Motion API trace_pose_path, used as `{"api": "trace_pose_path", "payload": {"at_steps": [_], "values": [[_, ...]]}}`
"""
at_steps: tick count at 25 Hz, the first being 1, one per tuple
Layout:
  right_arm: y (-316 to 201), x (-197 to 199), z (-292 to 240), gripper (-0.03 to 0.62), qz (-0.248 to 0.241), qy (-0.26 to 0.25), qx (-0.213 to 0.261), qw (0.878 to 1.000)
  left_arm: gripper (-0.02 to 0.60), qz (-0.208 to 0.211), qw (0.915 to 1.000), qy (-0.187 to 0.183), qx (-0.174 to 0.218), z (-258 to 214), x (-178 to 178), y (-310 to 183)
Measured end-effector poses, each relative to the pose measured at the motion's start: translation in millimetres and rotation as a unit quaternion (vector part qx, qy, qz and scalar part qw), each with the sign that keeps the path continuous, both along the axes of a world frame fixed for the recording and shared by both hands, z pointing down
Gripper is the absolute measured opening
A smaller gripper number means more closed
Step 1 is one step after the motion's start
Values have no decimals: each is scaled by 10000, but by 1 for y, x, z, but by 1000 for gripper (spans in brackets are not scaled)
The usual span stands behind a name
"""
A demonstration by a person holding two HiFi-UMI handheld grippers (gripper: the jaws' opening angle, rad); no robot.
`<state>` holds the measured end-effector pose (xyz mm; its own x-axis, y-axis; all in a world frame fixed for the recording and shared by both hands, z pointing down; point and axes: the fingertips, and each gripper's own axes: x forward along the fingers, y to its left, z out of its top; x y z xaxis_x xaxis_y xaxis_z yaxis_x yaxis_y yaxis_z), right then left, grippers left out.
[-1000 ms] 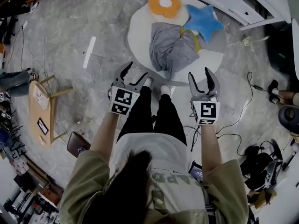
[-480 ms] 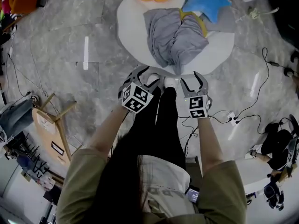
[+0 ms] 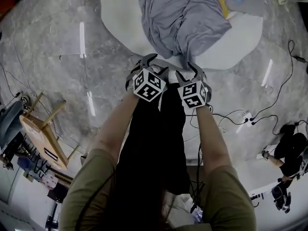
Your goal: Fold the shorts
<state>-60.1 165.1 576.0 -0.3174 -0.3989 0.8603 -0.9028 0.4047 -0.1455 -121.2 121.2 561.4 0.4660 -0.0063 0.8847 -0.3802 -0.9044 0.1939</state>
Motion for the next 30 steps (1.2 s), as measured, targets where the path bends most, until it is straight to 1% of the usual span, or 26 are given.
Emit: {"api": "trace_pose_path", "payload": {"at_steps": [5,10,13,16,17,18,19,20,21,23,27,29,30], "values": [[16,2,65,251,-189,177,-178,9995,284,400,9990,-191,-17,74,11,26],[35,13,101,250,-354,455,-244,9980,284,415,9984,-352,128,118,20,33],[43,25,112,249,-352,640,-197,9971,284,393,9978,-517,153,137,19,32],[46,38,117,239,-371,701,-133,9968,282,447,9968,-646,165,152,16,26],[47,39,117,236,-387,667,-114,9970,279,453,9967,-653,169,154,15,24],[48,39,116,230,-413,608,-100,9972,263,457,9966,-666,181,154,13,23],[49,38,115,210,-453,543,-94,9975,220,456,9964,-694,194,154,10,21],[50,38,113,189,-498,485,-105,9975,156,442,9962,-731,190,153,7,19],[52,38,111,163,-526,437,-138,9976,115,411,9961,-764,166,151,4,17],[54,42,106,120,-425,388,-248,9980,114,310,9963,-799,103,144,-5,12],[63,66,88,110,213,237,-570,9979,110,190,9957,-906,38,119,-30,4],[63,76,76,104,307,202,-616,9974,110,261,9954,-916,88,103,-41,-3],[62,78,68,104,247,180,-628,9976,110,354,9952,-903,105,93,-45,-4]]}}
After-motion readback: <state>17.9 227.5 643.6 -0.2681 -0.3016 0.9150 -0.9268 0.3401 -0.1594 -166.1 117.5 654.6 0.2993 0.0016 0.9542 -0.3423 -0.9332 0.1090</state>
